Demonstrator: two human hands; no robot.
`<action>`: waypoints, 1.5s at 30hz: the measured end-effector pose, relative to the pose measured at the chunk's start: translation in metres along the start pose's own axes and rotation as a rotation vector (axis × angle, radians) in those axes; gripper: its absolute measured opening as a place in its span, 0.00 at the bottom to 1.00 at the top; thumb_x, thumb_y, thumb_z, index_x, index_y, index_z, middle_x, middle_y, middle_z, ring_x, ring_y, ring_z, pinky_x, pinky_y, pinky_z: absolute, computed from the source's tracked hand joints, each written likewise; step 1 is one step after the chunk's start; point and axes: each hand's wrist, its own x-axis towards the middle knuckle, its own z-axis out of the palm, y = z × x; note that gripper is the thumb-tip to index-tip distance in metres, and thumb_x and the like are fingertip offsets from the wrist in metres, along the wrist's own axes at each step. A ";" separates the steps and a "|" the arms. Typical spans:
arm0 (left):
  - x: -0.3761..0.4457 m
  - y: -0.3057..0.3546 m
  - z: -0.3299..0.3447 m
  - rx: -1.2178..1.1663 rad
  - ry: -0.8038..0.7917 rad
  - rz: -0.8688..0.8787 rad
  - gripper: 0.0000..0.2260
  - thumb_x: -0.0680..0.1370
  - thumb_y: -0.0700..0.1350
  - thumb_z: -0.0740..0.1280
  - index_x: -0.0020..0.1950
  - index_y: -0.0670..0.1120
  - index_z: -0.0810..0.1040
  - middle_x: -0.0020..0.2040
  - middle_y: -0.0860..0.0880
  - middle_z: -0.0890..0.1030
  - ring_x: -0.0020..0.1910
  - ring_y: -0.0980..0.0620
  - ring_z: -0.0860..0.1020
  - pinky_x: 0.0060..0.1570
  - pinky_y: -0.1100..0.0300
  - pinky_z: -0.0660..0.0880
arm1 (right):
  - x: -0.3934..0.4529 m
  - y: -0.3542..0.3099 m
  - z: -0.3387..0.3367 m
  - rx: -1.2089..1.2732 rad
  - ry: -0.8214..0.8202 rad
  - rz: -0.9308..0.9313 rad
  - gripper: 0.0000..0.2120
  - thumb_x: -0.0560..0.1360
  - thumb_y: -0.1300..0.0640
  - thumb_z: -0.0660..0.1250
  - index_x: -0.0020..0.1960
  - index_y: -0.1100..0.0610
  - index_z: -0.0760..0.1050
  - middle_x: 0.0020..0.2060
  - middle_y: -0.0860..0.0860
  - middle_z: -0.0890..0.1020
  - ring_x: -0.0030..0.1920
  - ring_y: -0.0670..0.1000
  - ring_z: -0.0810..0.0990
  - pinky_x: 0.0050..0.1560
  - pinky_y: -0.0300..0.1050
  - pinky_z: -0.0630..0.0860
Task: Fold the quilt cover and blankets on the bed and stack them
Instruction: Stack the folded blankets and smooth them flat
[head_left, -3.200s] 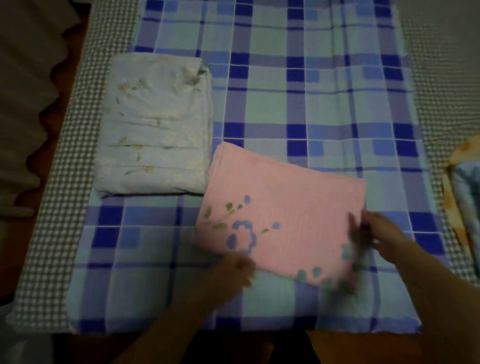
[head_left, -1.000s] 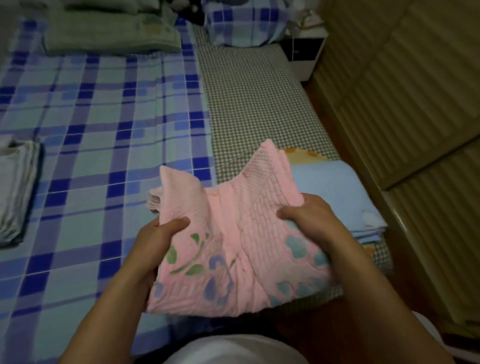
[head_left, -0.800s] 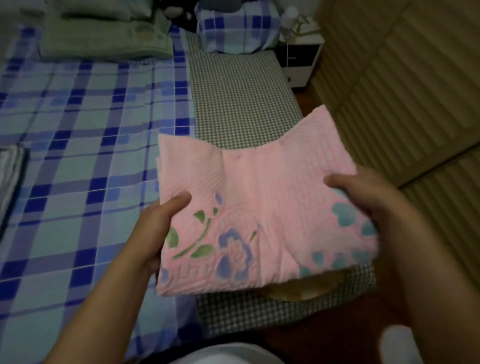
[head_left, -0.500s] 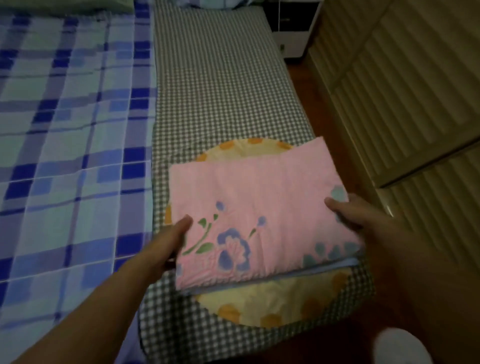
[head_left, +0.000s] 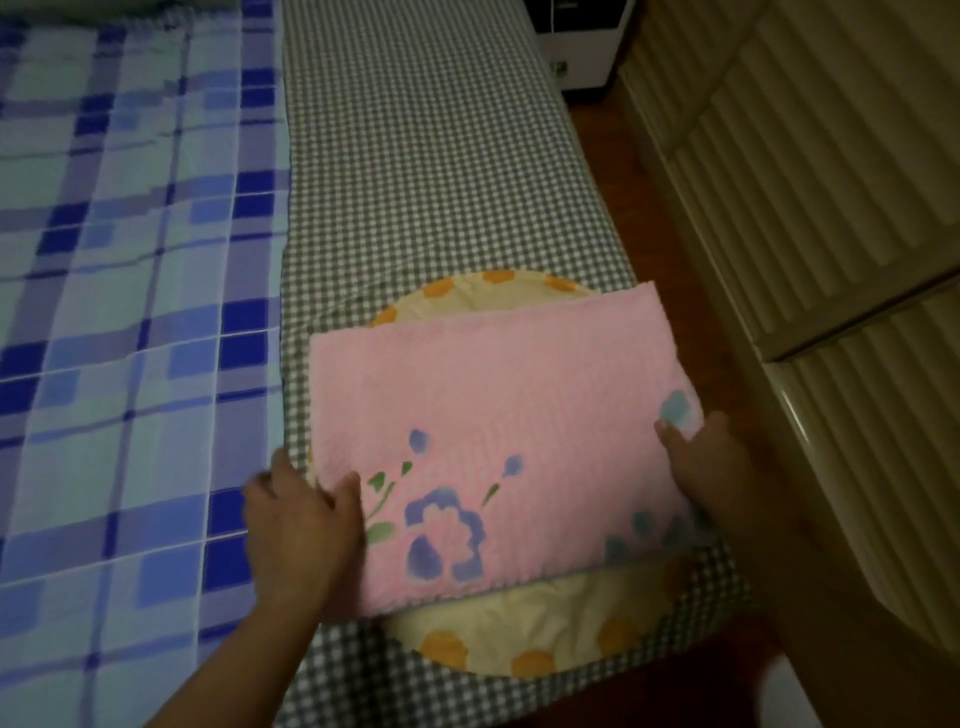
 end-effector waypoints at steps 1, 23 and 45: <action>-0.003 0.012 -0.003 0.138 0.117 0.156 0.30 0.76 0.52 0.66 0.75 0.44 0.62 0.70 0.34 0.67 0.67 0.32 0.68 0.64 0.39 0.69 | -0.003 -0.008 0.004 -0.130 0.111 -0.079 0.28 0.75 0.45 0.68 0.69 0.59 0.66 0.63 0.63 0.75 0.61 0.65 0.75 0.60 0.58 0.72; -0.005 0.077 0.080 0.445 0.074 0.675 0.31 0.80 0.66 0.51 0.81 0.57 0.51 0.82 0.44 0.50 0.80 0.39 0.42 0.76 0.37 0.40 | -0.021 -0.076 0.074 -0.456 0.304 -0.681 0.32 0.81 0.36 0.48 0.80 0.49 0.52 0.80 0.56 0.51 0.79 0.62 0.45 0.77 0.63 0.45; 0.072 0.068 0.051 0.480 0.118 0.712 0.29 0.80 0.65 0.48 0.79 0.57 0.55 0.81 0.44 0.54 0.80 0.40 0.48 0.74 0.37 0.38 | 0.025 -0.084 0.057 -0.371 0.317 -0.584 0.29 0.81 0.37 0.45 0.79 0.46 0.53 0.80 0.52 0.54 0.79 0.57 0.49 0.77 0.61 0.43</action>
